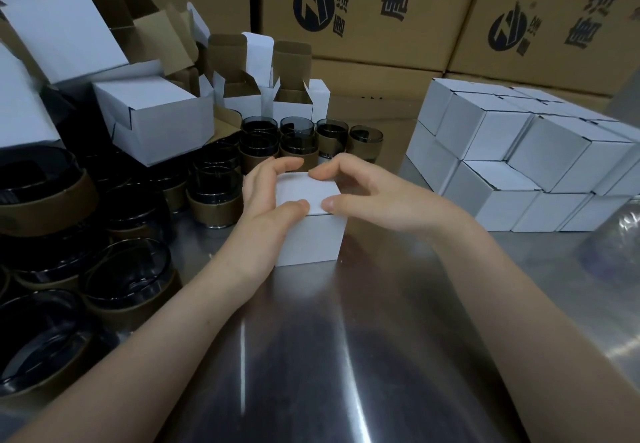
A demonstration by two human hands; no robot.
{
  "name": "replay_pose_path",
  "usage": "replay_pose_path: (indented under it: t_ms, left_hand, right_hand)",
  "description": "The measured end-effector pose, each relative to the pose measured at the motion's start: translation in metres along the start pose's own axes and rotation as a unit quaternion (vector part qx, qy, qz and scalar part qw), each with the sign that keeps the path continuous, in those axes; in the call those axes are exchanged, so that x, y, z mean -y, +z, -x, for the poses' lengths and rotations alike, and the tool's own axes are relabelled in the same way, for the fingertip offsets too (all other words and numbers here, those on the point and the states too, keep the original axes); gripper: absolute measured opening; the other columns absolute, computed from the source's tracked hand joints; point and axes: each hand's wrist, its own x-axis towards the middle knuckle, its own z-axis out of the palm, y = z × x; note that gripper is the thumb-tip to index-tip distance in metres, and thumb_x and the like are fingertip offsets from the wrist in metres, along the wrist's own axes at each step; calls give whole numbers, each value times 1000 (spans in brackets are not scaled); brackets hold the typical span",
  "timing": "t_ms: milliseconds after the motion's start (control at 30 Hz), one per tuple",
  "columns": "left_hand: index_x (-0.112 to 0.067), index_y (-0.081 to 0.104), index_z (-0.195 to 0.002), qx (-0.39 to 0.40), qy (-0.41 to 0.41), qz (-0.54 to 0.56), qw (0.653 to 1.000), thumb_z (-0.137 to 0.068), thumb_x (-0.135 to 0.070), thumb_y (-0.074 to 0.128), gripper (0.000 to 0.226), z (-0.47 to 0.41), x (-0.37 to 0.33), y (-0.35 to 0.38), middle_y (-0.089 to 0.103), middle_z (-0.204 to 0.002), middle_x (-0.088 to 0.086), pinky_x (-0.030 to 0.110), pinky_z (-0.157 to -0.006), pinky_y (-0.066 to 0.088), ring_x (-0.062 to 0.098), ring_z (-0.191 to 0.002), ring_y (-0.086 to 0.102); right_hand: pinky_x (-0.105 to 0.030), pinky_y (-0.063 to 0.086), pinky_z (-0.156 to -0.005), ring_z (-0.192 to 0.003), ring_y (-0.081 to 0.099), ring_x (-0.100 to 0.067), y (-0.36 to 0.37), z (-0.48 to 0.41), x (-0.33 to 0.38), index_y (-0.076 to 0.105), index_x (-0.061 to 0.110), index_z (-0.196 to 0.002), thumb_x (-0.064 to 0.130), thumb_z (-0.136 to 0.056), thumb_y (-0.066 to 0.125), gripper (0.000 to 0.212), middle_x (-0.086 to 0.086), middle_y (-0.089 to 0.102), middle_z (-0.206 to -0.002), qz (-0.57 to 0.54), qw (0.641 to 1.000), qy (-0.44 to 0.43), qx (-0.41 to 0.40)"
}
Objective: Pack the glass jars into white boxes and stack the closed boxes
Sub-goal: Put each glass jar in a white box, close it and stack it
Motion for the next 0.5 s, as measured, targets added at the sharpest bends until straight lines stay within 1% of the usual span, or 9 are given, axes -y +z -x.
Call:
replay_pose_path:
  t_ms: [67, 100, 167, 233, 300, 367, 400, 433, 500]
  left_hand:
    - [-38, 46, -121, -3, 0, -2, 1000, -69, -29, 50, 53, 0, 1, 1, 33, -135, -7, 32, -110, 36, 7, -128, 36]
    - [-38, 46, -122, -6, 5, -6, 1000, -71, -30, 50, 52, 1, 3, 1, 33, -136, -7, 34, -111, 35, 6, -127, 36]
    - [-37, 42, -127, -17, 14, -23, 999, -75, -34, 50, 53, 2, 7, 0, 34, -138, -8, 36, -111, 35, 4, -127, 37]
    - [-36, 37, -134, -20, 15, -31, 999, -78, -40, 52, 58, 3, 11, -2, 36, -140, -8, 38, -110, 38, 6, -128, 40]
    - [-40, 32, -138, -12, 12, -36, 999, -79, -50, 54, 64, 3, 14, -2, 38, -141, -9, 40, -108, 40, 8, -128, 43]
    - [-38, 35, -137, 0, 22, -37, 999, -77, -61, 53, 66, 4, 16, -1, 42, -141, -9, 42, -109, 39, 9, -130, 43]
    - [-37, 39, -135, 7, 36, -38, 999, -77, -63, 50, 65, 5, 16, 0, 45, -140, -9, 43, -109, 39, 9, -130, 44]
    - [-36, 42, -133, 12, 52, -47, 997, -79, -63, 47, 61, 7, 16, 1, 49, -137, -9, 44, -108, 40, 9, -129, 46]
    - [-32, 47, -132, 21, 72, -82, 994, -84, -60, 44, 55, 9, 17, 5, 53, -133, -9, 42, -107, 41, 7, -126, 48]
  right_hand:
    - [-22, 44, -96, -115, 51, 6, 2, 2, 3, 52, 33, -118, 46, -76, 70, 47, 19, 52, -127, 30, 999, -11, -1]
    - [-21, 45, -94, -114, 50, 6, 3, 4, 4, 51, 32, -119, 46, -75, 74, 51, 21, 52, -125, 39, 999, -14, 0]
    - [-26, 48, -92, -110, 52, 2, 4, 5, 6, 52, 31, -121, 40, -76, 80, 54, 20, 53, -121, 53, 998, -19, -13]
    - [-28, 50, -90, -107, 54, -1, 4, 5, 8, 54, 31, -121, 37, -75, 82, 54, 19, 55, -117, 74, 996, -23, -36]
    - [-32, 53, -89, -105, 58, -5, 3, 6, 11, 57, 30, -119, 36, -73, 84, 54, 18, 57, -115, 80, 995, -22, -61]
    - [-35, 53, -89, -102, 61, -9, -2, 9, 13, 60, 30, -115, 34, -70, 86, 52, 15, 60, -112, 77, 991, -14, -108]
    - [-33, 53, -88, -100, 61, -8, -6, 11, 14, 61, 31, -113, 35, -69, 86, 51, 15, 60, -111, 88, 986, -9, -142]
    - [-27, 52, -86, -97, 59, -5, -12, 14, 15, 61, 32, -112, 37, -68, 86, 51, 15, 60, -110, 104, 978, -3, -179]
    - [-9, 44, -72, -87, 56, 5, -24, 25, 15, 63, 34, -108, 41, -69, 85, 45, 17, 59, -106, 113, 958, 4, -263]
